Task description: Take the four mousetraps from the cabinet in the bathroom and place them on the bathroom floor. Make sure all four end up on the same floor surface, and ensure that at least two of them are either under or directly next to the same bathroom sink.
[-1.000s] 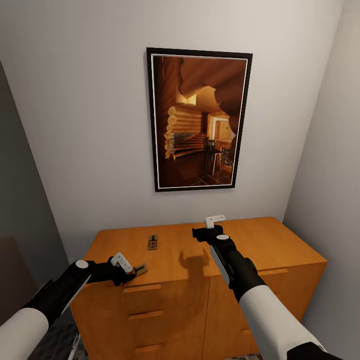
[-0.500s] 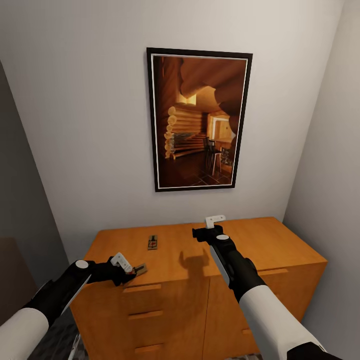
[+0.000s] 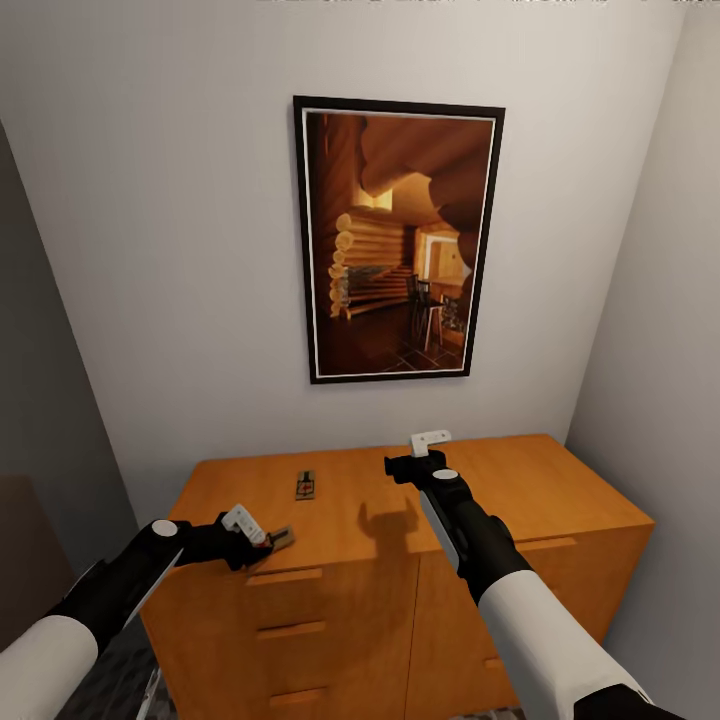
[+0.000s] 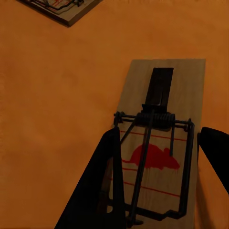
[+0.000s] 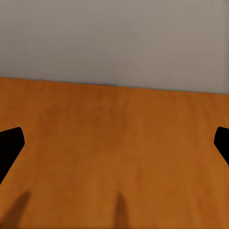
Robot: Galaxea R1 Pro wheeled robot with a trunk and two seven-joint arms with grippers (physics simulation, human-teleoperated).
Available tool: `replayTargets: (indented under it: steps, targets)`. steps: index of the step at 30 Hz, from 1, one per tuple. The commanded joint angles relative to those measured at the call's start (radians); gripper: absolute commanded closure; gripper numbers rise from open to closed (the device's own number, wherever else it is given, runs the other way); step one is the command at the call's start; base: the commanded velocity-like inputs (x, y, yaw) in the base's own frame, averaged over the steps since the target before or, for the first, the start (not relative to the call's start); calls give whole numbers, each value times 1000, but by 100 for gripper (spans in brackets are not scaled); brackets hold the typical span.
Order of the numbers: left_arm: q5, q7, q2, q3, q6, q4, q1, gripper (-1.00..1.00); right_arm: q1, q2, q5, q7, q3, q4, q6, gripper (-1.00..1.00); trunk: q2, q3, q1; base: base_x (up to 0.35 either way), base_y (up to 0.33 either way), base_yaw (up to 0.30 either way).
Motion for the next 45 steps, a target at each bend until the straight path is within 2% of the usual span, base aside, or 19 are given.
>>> replayTargets:
  steps: [1,10,17,33,39,45]
  targets:
    - [-3,-1,1,-1,5,-2,-1,100,-1,0,2,-5,3,-1,6,-100,6,2,-4,0,0,0]
    - [-6,31,-7,-4,8,-3,-1,100,-1,-1,2,-5,3,-1,6,-100,69,30,-38,0,0,0]
    - [-9,33,-15,-4,10,-3,-1,100,-1,0,2,-5,3,-1,6,-100,118,52,-65,0,0,0]
    - [-9,35,-15,-3,12,-6,-1,100,-1,0,1,-5,3,-1,6,-100,230,102,-126,0,0,0]
    - [-8,81,-16,-3,13,-6,-1,100,-1,0,1,-5,3,-1,6,-100,272,121,-149,0,0,0]
    - [-8,98,-16,-3,14,-6,-1,100,0,0,1,-5,3,-1,6,-100,314,140,-172,0,0,0]
